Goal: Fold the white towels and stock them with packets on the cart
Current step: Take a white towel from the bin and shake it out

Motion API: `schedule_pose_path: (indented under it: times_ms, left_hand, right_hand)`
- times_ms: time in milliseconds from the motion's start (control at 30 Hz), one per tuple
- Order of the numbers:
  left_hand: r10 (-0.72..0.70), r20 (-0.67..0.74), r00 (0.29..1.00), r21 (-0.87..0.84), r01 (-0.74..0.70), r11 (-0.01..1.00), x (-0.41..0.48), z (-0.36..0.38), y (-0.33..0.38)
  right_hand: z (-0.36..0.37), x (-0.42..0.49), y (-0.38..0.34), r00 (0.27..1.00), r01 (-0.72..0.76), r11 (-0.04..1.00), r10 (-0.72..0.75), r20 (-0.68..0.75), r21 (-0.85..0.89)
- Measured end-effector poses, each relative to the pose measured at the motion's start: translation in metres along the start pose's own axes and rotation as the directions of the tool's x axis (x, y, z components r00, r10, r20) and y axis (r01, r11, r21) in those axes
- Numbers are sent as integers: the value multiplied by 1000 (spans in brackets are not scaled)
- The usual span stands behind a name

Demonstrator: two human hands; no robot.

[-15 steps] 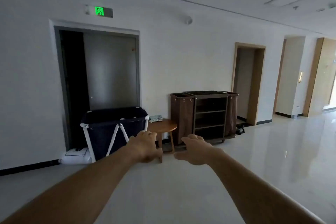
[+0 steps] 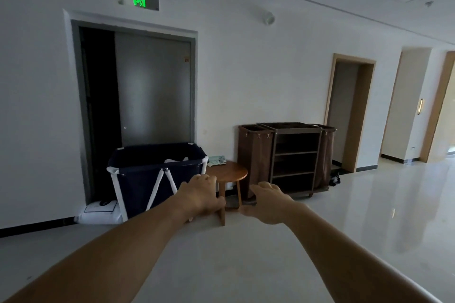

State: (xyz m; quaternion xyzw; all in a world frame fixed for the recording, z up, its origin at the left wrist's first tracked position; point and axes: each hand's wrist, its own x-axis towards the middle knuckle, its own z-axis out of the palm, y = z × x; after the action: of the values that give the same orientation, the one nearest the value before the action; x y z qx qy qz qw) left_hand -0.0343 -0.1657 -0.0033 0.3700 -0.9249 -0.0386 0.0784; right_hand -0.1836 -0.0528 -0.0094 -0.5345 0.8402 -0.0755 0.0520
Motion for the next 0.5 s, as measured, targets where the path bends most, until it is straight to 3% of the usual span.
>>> schedule_pose_path:
  times_ms: [233, 500]
  left_hand:
    - [15, 41, 999, -8, -14, 1000, 89, 9, -38]
    - [-6, 26, 1000, -35, 7, 999, 218, 31, -46]
  right_hand:
    - [1, 90, -4, 1000, -17, 1000, 16, 10, 23]
    - [4, 218, 40, 1000, 15, 1000, -15, 14, 27]
